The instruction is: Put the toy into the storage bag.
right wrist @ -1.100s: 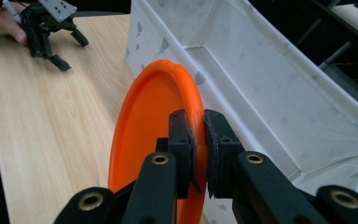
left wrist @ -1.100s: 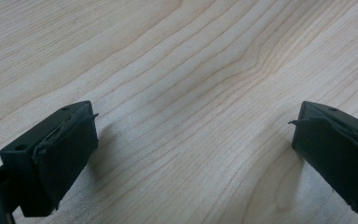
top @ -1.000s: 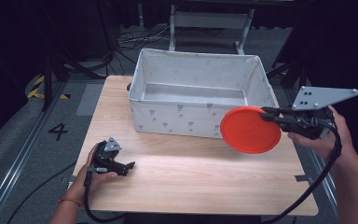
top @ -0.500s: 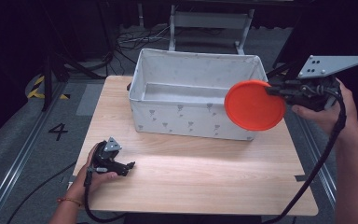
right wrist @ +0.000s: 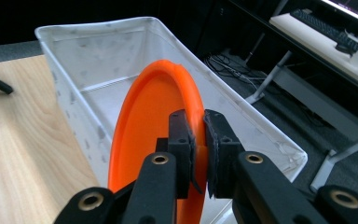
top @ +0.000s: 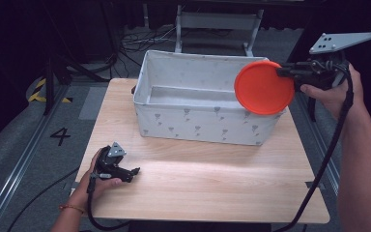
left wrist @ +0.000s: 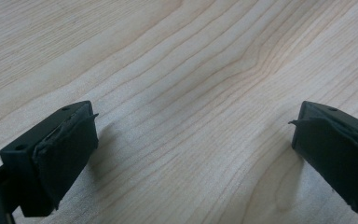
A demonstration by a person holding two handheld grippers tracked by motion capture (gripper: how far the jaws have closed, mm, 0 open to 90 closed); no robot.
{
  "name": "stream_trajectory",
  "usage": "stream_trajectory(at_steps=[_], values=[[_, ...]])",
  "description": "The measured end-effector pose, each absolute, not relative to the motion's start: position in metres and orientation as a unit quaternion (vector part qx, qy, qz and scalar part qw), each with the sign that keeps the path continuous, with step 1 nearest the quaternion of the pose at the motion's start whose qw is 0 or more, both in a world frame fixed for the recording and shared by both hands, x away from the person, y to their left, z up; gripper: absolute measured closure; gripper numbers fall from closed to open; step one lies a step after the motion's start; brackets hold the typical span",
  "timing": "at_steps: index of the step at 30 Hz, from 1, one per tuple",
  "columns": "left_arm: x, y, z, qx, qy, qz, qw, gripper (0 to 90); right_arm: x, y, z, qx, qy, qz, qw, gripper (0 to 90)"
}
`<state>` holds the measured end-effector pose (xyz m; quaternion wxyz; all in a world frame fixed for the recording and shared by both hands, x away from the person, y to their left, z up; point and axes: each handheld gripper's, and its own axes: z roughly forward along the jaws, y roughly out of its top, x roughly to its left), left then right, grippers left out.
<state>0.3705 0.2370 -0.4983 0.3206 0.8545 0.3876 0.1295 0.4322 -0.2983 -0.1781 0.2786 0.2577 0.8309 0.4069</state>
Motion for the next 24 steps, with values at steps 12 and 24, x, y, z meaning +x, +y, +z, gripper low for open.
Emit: stream_trajectory(at_steps=[12,24], values=[[0.371,0.237,-0.498,0.855,0.387,0.130,0.321,0.5,0.473,-0.304,-0.189,0.283,0.821,0.404,0.288,82.2],[0.371,0.237,-0.498,0.855,0.387,0.129,0.321,0.5,0.504,-0.292,-0.209,0.285,0.841,0.366,0.278,82.1]])
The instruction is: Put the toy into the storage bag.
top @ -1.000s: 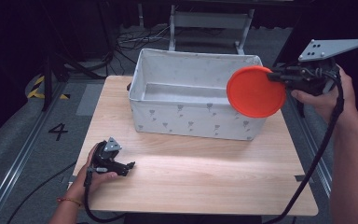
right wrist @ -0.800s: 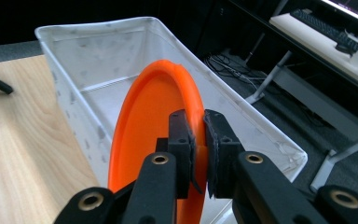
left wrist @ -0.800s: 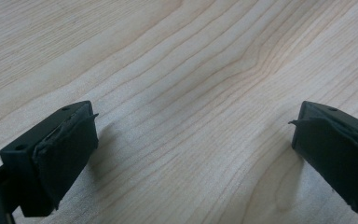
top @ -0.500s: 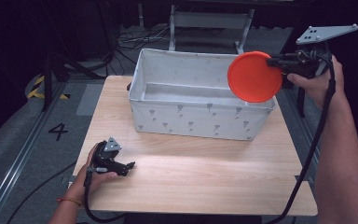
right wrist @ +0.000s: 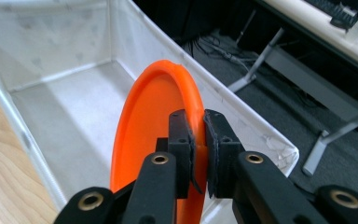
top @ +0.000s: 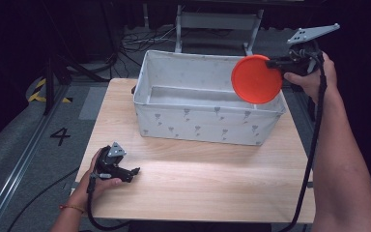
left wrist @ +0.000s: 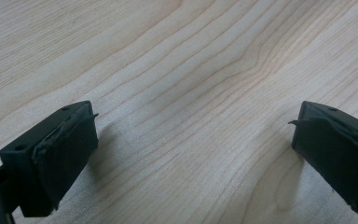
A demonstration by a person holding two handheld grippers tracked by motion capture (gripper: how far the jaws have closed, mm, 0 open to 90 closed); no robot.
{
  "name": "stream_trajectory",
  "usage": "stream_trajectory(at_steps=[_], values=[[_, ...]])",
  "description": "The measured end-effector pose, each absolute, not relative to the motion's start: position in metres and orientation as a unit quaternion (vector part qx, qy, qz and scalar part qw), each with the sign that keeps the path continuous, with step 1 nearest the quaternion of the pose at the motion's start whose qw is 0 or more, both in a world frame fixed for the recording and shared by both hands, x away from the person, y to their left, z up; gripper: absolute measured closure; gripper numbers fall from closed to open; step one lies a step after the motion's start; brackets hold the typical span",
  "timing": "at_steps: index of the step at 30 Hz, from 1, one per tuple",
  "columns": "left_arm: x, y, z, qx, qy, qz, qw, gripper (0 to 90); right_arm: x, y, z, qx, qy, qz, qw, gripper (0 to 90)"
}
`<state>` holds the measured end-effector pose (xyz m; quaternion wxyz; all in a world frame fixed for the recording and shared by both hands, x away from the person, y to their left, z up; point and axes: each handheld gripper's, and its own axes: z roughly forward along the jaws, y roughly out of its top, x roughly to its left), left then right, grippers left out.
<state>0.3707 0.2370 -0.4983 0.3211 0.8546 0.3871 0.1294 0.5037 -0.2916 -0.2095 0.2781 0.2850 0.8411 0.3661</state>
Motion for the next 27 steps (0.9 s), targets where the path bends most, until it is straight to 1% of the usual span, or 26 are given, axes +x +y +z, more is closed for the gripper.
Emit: stream_trajectory(at_steps=[8,19,27], values=[[0.371,0.237,-0.498,0.856,0.384,0.132,0.320,0.4,0.518,-0.281,-0.229,0.269,0.857,0.357,0.254,82.1],[0.371,0.237,-0.498,0.856,0.384,0.132,0.320,0.4,0.520,-0.276,-0.250,0.242,0.879,0.345,0.225,82.1],[0.371,0.237,-0.498,0.856,0.384,0.132,0.320,0.5,0.522,-0.264,-0.264,0.205,0.912,0.293,0.201,82.1]])
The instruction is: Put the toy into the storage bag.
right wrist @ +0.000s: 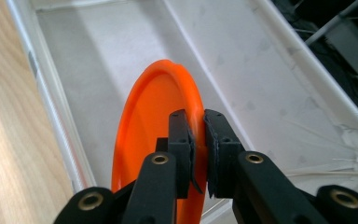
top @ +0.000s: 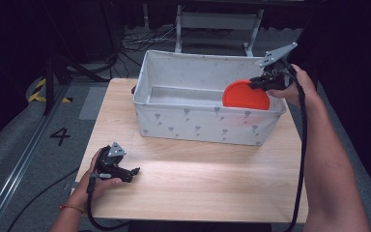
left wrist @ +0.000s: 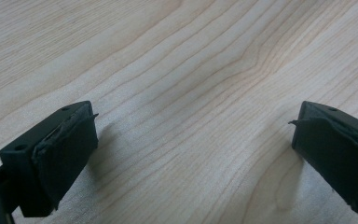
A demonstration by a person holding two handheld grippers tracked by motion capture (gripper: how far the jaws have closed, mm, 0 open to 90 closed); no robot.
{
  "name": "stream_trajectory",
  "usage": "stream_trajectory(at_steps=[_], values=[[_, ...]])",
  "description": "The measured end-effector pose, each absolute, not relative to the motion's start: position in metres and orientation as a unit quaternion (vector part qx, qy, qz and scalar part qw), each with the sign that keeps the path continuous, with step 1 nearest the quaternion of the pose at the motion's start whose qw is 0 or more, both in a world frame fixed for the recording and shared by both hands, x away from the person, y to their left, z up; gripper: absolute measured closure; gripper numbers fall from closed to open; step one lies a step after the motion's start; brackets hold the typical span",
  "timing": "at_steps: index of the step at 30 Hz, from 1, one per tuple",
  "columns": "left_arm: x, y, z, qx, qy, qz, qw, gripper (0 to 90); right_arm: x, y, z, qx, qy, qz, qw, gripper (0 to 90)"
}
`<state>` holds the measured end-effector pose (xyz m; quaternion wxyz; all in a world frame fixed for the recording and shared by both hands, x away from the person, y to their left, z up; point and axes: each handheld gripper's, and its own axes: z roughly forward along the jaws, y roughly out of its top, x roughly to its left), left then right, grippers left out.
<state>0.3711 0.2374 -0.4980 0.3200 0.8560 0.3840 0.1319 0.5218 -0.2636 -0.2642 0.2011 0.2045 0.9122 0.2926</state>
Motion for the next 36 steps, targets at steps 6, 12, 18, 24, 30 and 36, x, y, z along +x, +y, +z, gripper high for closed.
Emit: stream_trajectory(at_steps=[6,12,18,24,30,36], values=[[0.371,0.237,-0.498,0.856,0.383,0.133,0.320,0.4,0.524,-0.256,-0.276,0.180,0.933,0.255,0.179,82.1],[0.371,0.237,-0.498,0.856,0.384,0.132,0.320,0.4,0.528,-0.246,-0.287,0.163,0.954,0.205,0.143,81.9],[0.371,0.237,-0.498,0.856,0.384,0.131,0.320,0.4,0.531,-0.237,-0.291,0.147,0.970,0.156,0.111,81.4],[0.371,0.237,-0.498,0.856,0.384,0.131,0.320,0.4,0.536,-0.225,-0.300,0.133,0.982,0.099,0.094,80.8],[0.371,0.237,-0.498,0.856,0.383,0.133,0.320,0.4,0.538,-0.215,-0.308,0.122,0.987,0.075,0.072,80.0],[0.371,0.237,-0.498,0.856,0.385,0.129,0.321,0.4,0.541,-0.214,-0.314,0.126,0.989,0.060,0.053,79.6]])
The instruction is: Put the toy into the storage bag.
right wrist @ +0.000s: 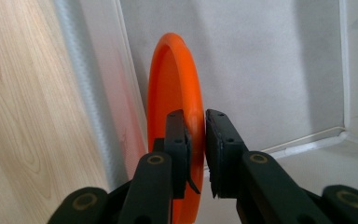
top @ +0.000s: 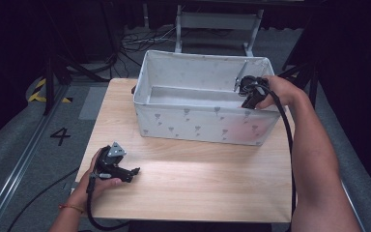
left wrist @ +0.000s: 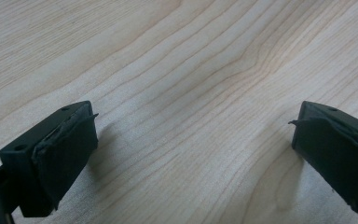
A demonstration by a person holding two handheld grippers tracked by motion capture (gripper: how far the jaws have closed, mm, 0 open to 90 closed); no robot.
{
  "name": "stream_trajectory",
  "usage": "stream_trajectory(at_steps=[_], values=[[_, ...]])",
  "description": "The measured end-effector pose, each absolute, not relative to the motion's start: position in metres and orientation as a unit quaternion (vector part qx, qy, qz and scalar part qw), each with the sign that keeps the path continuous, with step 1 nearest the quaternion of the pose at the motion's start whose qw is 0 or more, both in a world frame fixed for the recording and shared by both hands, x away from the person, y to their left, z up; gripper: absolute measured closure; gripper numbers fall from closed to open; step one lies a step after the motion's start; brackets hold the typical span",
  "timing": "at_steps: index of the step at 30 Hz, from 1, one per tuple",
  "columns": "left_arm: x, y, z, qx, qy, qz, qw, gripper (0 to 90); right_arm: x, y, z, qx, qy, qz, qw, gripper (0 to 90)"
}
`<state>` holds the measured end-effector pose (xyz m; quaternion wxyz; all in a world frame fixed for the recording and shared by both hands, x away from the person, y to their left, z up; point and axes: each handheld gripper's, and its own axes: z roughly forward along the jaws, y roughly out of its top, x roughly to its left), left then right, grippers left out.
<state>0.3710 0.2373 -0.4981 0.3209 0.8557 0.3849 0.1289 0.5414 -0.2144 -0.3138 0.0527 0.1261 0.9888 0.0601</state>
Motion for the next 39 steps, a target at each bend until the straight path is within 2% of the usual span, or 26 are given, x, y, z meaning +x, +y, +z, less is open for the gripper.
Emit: stream_trajectory(at_steps=[8,9,16,28,39], values=[[0.371,0.237,-0.498,0.856,0.383,0.131,0.321,0.4,0.544,-0.216,-0.319,0.137,0.988,0.066,0.041,79.5],[0.371,0.238,-0.498,0.857,0.382,0.133,0.320,0.4,0.544,-0.217,-0.318,0.138,0.987,0.071,0.045,76.6],[0.371,0.238,-0.498,0.856,0.383,0.131,0.321,0.4,0.542,-0.222,-0.316,0.146,0.984,0.084,0.057,74.5],[0.372,0.238,-0.498,0.856,0.383,0.130,0.321,0.4,0.537,-0.236,-0.308,0.199,0.961,0.153,0.117,53.5],[0.371,0.237,-0.498,0.856,0.384,0.129,0.321,0.4,0.521,-0.254,-0.295,0.278,0.905,0.275,0.169,36.0]])
